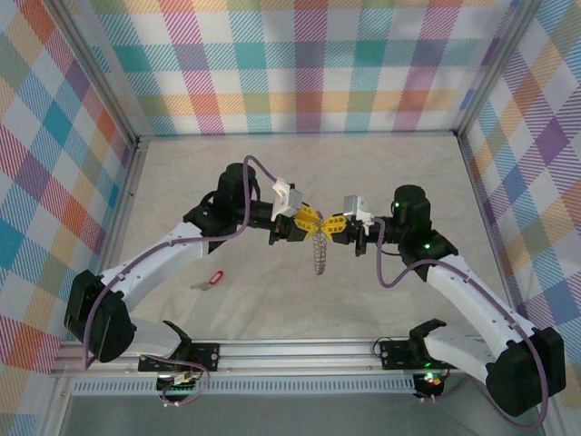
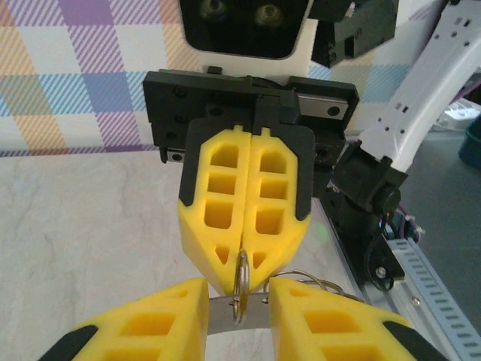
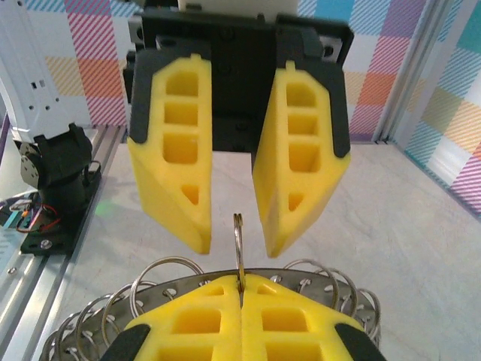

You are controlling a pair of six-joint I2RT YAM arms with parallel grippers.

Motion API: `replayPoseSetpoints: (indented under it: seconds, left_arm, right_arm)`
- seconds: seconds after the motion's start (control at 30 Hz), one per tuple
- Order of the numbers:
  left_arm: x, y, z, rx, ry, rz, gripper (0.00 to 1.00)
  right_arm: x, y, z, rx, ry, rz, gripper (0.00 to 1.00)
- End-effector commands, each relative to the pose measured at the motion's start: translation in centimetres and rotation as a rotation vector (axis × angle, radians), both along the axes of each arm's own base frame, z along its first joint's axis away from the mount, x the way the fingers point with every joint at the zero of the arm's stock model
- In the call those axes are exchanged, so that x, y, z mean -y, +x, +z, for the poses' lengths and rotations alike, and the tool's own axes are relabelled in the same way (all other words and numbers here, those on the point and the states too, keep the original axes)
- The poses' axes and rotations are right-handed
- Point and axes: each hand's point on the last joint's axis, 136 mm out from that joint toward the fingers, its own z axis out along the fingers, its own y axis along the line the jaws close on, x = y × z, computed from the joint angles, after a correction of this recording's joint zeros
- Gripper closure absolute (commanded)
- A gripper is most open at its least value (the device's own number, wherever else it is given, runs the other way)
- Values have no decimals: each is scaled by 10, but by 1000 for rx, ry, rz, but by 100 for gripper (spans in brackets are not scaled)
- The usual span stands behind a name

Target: Put the keys on the keyring

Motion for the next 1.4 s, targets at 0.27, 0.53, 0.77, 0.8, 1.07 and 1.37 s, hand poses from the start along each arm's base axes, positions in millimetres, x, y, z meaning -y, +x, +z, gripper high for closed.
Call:
replayPoseSetpoints:
  seconds: [0.27,0.53,0.77,0.8,1.07,1.37]
  left_arm:
    - [3,-3,-12,3,113,-11,76]
    - [7,-6,-17,-4,143,-9,78]
    - [7,-6,-16,17,147,-5,97]
    - [6,-6,-17,21,151,-4,100]
    - [6,-9,-9,33,122,-15,100]
    - [1,-17,30,61,-36,-58,100]
  right_arm:
    - [2,-2,6,44,-89,7,100]
    - [-2,-1,0,16,-102,9,100]
    - [-4,2,0,8,-98,9,100]
    - [-4,2,1,9,-96,11,100]
    - [-6,-9,10,59,-27,56,85]
    - [-7,-11,14,38,60,51,82]
